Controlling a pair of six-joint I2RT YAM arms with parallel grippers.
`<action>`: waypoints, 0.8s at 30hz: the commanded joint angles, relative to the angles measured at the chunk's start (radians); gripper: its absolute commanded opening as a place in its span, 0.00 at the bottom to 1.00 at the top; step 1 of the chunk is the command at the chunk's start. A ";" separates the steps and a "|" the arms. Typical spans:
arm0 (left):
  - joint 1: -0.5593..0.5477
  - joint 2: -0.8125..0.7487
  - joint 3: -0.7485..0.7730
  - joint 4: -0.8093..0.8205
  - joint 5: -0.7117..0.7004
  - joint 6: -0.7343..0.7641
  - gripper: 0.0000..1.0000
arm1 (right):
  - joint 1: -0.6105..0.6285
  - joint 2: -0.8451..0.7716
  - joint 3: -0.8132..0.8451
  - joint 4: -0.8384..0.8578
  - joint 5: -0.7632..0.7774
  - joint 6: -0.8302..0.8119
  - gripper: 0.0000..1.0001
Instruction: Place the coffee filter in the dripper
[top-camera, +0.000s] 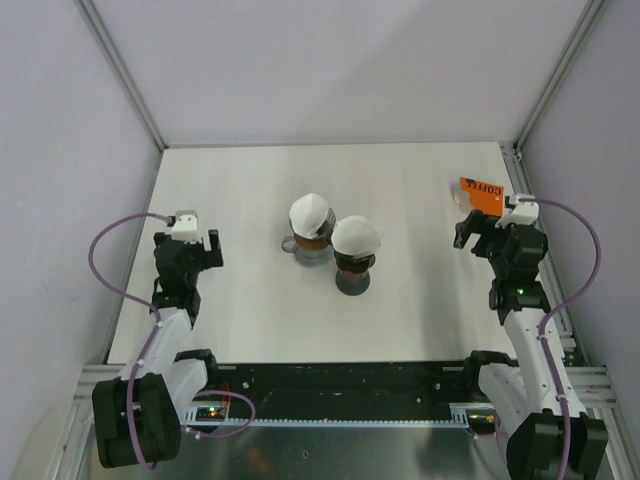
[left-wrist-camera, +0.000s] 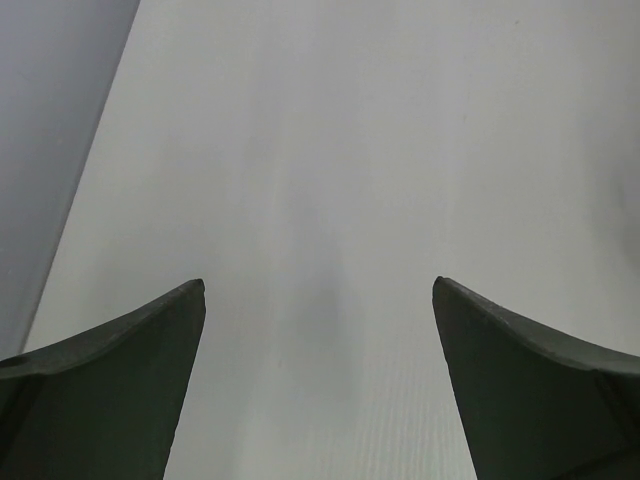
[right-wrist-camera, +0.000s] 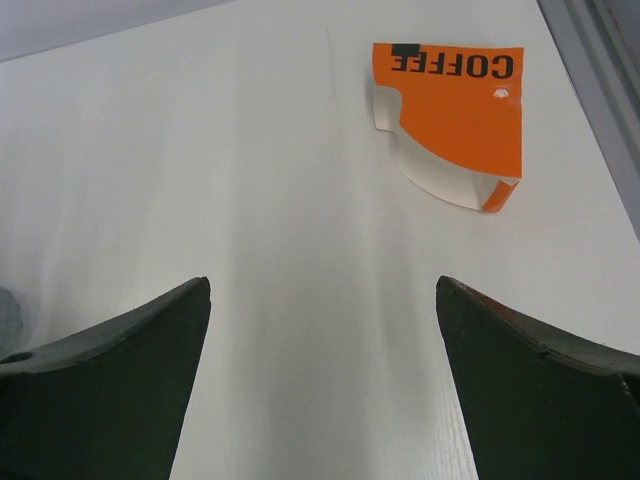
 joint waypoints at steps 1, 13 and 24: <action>0.010 0.015 -0.037 0.251 0.103 -0.051 1.00 | -0.008 -0.036 -0.115 0.236 0.054 0.042 0.99; 0.010 0.039 -0.170 0.483 0.153 -0.083 1.00 | -0.008 -0.141 -0.411 0.492 0.074 0.047 0.99; 0.012 0.089 -0.224 0.633 0.152 -0.088 1.00 | -0.009 -0.178 -0.463 0.520 0.081 0.037 0.99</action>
